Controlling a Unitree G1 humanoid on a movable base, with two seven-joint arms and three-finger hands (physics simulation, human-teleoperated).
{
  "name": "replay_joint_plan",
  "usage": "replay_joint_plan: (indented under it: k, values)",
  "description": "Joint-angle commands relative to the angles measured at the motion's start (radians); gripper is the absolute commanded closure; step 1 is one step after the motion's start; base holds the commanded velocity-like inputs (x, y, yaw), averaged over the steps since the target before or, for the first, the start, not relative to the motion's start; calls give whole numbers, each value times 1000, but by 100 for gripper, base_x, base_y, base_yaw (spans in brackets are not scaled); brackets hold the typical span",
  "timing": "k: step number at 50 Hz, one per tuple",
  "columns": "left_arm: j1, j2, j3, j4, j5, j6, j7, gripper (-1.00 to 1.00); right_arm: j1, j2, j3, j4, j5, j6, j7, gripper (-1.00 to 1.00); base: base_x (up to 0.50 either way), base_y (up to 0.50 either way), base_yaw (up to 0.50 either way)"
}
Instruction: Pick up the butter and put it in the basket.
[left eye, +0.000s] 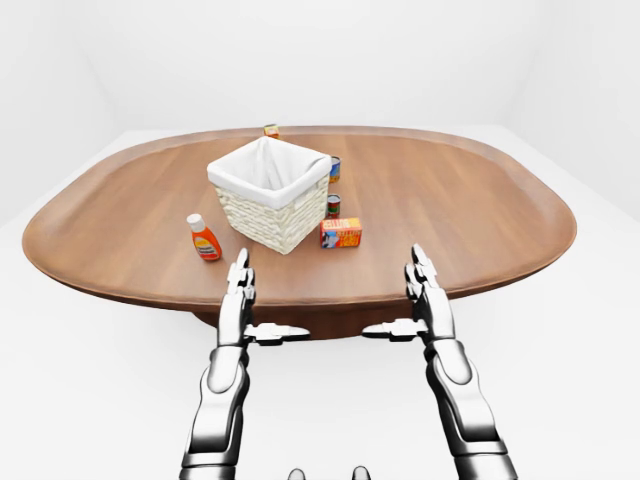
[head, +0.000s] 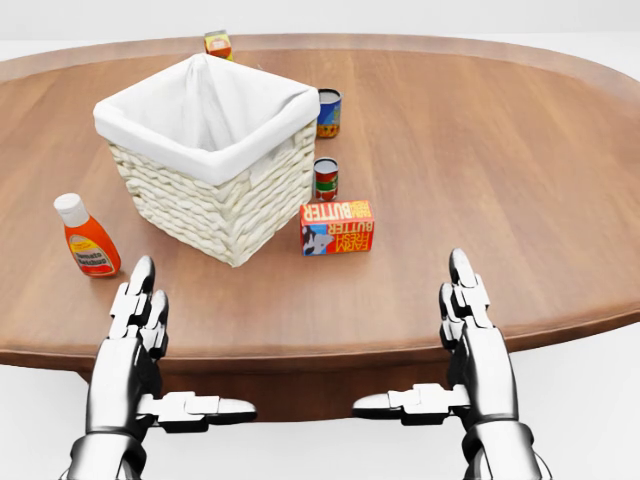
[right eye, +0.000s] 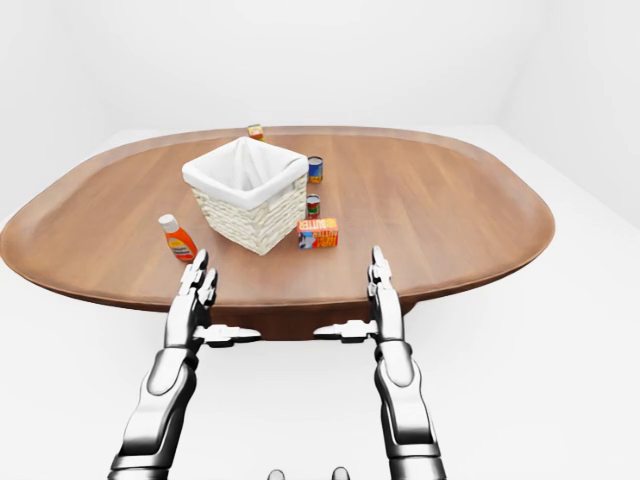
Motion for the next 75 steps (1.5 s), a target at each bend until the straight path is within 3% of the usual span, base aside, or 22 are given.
replay_joint_plan:
  k: [1,16,41,45,47,48,51,67,75]
  values:
    - [1,12,25,-2,-14,2,-25,-100,-1,-10,-20,4,9,1,20,-100,0,0,0]
    - [8,11,28,-16,-13,6,-26,-100,-7,-9,-23,9,10,5,17,-100,0,0,0]
    - [11,10,28,-19,-14,10,-28,-100,4,-9,-23,-15,8,13,17,-100,6,50,0]
    - [16,11,30,-39,-21,25,-32,-100,13,-10,-19,-41,3,36,20,-100,1,14,0]
    - [19,12,33,-59,-27,40,-35,-100,24,-11,-18,-74,4,57,25,-100,0,0,0]
    - [20,13,36,-82,-35,61,-38,-100,30,-12,-18,-102,4,81,29,-100,0,0,0]
    - [20,15,43,-121,-41,87,-36,-100,32,-15,-23,-159,12,88,44,-100,0,0,0]
    - [-32,39,88,-348,-61,87,-36,-100,-59,-43,-62,-415,17,88,85,-100,0,0,0]
    - [-137,73,122,-415,-84,87,-37,-100,-198,-76,-91,-432,28,88,83,-100,0,0,0]
